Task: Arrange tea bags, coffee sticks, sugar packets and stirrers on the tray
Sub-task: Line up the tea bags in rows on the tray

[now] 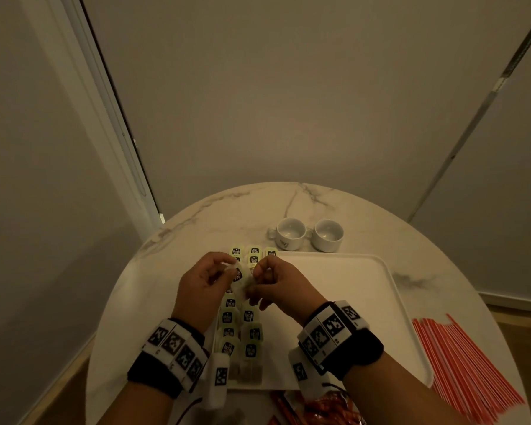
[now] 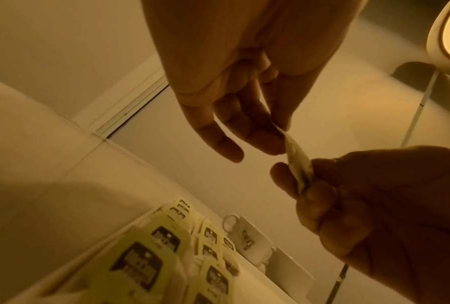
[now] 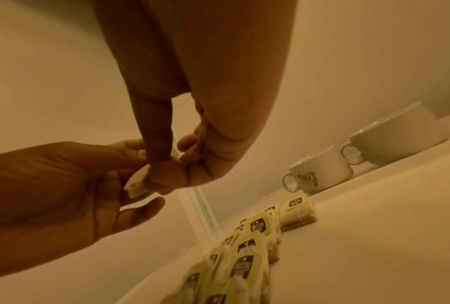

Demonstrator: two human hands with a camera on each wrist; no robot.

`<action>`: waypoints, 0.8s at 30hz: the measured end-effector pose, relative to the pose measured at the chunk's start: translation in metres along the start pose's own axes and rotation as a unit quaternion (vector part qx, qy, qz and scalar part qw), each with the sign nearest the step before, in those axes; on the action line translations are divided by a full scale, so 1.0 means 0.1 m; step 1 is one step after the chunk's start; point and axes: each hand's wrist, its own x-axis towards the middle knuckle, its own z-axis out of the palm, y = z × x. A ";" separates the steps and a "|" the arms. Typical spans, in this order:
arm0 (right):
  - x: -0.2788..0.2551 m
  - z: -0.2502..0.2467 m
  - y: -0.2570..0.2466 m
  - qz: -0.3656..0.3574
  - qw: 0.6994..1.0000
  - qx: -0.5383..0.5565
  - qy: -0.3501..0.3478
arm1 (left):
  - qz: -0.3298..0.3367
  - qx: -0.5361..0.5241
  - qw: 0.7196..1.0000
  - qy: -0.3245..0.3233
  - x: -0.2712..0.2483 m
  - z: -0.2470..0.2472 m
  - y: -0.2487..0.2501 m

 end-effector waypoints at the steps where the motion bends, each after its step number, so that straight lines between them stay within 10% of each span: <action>1: 0.00 0.00 0.01 0.000 1.000 0.002 0.003 | -0.004 0.000 1.000 0.000 0.02 0.02 0.00; 13: 0.01 -0.13 0.16 -0.007 0.999 -0.026 0.046 | -0.017 0.045 0.999 -0.020 0.10 0.15 0.00; 24: 0.31 -0.33 0.30 0.003 0.950 -0.191 0.246 | -0.014 0.099 0.995 -0.003 0.07 -0.21 0.08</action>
